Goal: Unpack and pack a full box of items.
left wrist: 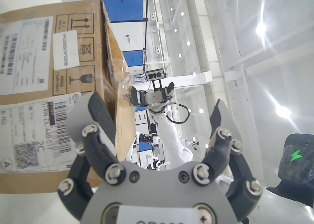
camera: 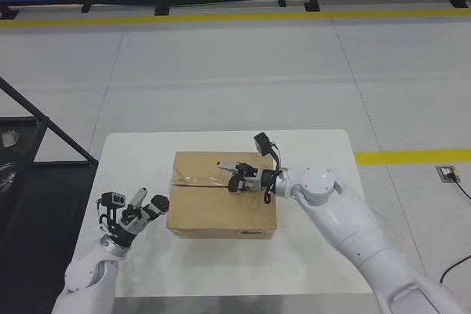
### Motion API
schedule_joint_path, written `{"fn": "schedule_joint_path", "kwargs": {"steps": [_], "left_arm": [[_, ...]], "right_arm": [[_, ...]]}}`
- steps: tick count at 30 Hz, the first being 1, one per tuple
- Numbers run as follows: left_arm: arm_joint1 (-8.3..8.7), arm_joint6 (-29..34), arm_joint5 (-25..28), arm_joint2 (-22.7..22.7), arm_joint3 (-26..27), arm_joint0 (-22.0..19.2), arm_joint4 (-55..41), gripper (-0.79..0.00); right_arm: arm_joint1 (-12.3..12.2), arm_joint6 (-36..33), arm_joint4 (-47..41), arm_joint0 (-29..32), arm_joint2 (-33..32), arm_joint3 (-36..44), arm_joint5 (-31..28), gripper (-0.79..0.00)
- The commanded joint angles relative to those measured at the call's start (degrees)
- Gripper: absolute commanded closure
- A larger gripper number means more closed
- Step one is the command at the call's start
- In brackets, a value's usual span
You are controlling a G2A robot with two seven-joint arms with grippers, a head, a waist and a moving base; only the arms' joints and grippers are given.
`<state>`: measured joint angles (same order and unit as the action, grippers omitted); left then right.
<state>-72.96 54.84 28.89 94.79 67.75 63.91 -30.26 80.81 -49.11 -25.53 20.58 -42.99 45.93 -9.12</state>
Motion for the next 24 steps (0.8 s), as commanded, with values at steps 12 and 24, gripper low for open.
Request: {"fn": "schedule_joint_path", "kwargs": {"steps": [12, 24], "left_arm": [[0.29, -0.70, 0.58, -2.53, 0.60, 0.69, 0.31, -0.785], [1.71, -0.87, 2.05, 2.72, -1.56, 3.05, -3.44, -0.785]], "right_arm": [[4.84, 4.10, 0.39, -2.60, 3.85, -3.48, -4.89, -0.785], [8.84, 5.26, 1.09, -4.00, 5.80, -8.16, -11.48, -0.785]]}}
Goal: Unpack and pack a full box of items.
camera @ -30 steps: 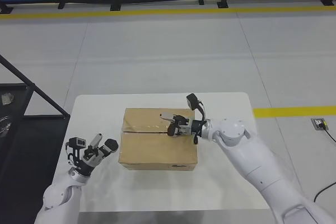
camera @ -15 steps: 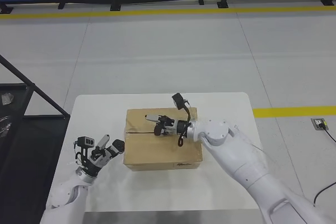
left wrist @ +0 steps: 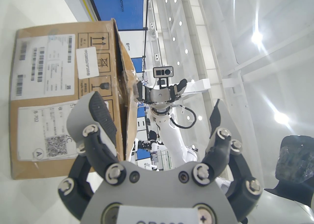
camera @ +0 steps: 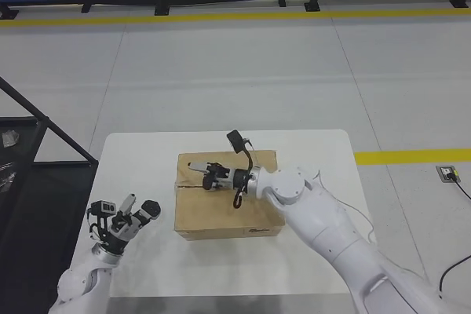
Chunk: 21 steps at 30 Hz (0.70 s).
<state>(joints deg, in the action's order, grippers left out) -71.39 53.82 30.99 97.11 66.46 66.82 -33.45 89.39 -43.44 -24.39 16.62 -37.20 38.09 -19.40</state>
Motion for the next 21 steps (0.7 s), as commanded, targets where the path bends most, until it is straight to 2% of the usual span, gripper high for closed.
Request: {"fn": "schedule_joint_path", "kwargs": {"steps": [1, 8, 15, 21], "left_arm": [[0.20, 0.22, -0.07, 0.56, -0.37, 0.19, -0.43, -0.785], [0.48, 0.58, 0.35, 0.27, -0.48, 0.57, -1.31, -0.785], [0.65, 0.26, 0.63, -0.35, -0.41, 0.85, -1.51, -0.785], [0.82, 0.16, 0.51, -1.03, -0.47, 0.67, -1.38, -0.785]], "right_arm": [[0.40, -0.51, -0.09, -0.08, -0.02, -0.62, -1.53, -0.785], [2.54, 0.45, 1.14, -1.36, 0.99, -4.58, 1.47, -0.785], [4.19, 2.37, 2.11, -2.17, 1.05, -7.74, 0.78, -0.785], [3.99, -5.27, 1.25, -3.45, -0.65, -9.66, -0.12, -0.785]]}}
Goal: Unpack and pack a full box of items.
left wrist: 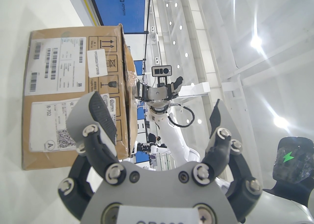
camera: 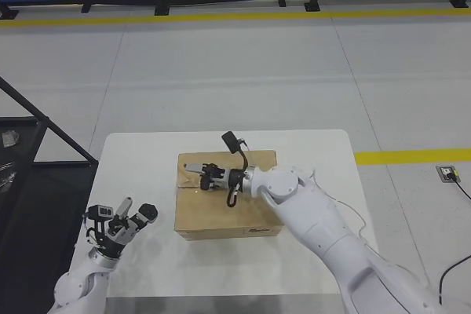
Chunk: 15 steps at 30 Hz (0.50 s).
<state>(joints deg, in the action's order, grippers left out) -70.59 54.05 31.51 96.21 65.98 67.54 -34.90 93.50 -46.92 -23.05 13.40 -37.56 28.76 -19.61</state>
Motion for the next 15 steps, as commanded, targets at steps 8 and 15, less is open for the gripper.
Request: {"fn": "schedule_joint_path", "kwargs": {"steps": [8, 15], "left_arm": [[0.23, 0.00, -0.12, -0.97, 0.50, -0.32, -0.03, -0.785], [0.44, -0.14, -0.15, -1.57, 0.89, -0.50, 0.15, -0.785]], "right_arm": [[-2.32, -8.34, 0.70, -1.11, -3.67, -2.50, 0.62, -0.785], [-5.39, -12.55, 2.10, -0.33, -7.40, -1.90, 1.10, -0.785]]}}
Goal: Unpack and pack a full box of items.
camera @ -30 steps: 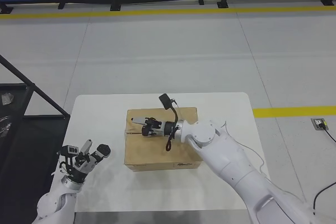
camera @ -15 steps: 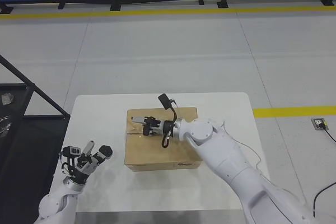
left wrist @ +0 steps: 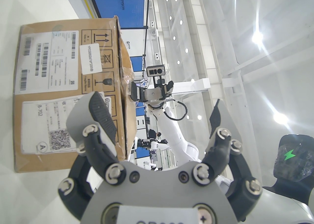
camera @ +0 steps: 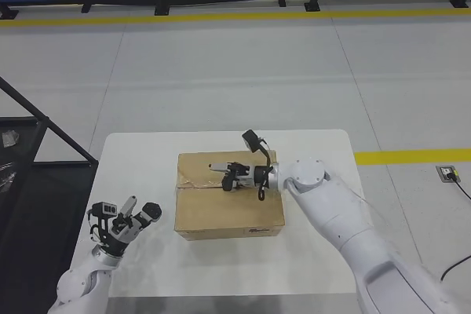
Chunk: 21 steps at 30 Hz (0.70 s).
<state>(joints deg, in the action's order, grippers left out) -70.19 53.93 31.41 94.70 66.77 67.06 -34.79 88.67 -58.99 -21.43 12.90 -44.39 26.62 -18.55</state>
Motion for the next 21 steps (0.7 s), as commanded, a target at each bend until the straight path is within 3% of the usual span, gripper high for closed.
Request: {"fn": "schedule_joint_path", "kwargs": {"steps": [1, 11, 16, 21], "left_arm": [[0.07, -0.05, -0.09, -0.09, 0.16, -0.02, 0.07, -0.785], [0.38, -0.63, 0.17, -0.67, 2.51, 0.67, 0.79, -0.785], [0.55, -1.28, -0.19, -0.78, 3.25, 0.78, 0.96, -0.785], [0.69, -1.75, -0.43, -1.07, 3.32, 0.50, 1.20, -0.785]], "right_arm": [[-0.89, -0.52, 0.79, 0.26, -0.94, 0.30, 0.09, -0.785], [-6.34, -1.77, 3.13, 2.97, -8.01, 3.00, 0.49, -0.785], [-9.16, -5.13, 3.26, 5.77, -12.03, 7.28, 1.40, -0.785], [-12.00, -3.99, 4.92, 9.44, -16.57, 12.76, 3.35, -0.785]]}}
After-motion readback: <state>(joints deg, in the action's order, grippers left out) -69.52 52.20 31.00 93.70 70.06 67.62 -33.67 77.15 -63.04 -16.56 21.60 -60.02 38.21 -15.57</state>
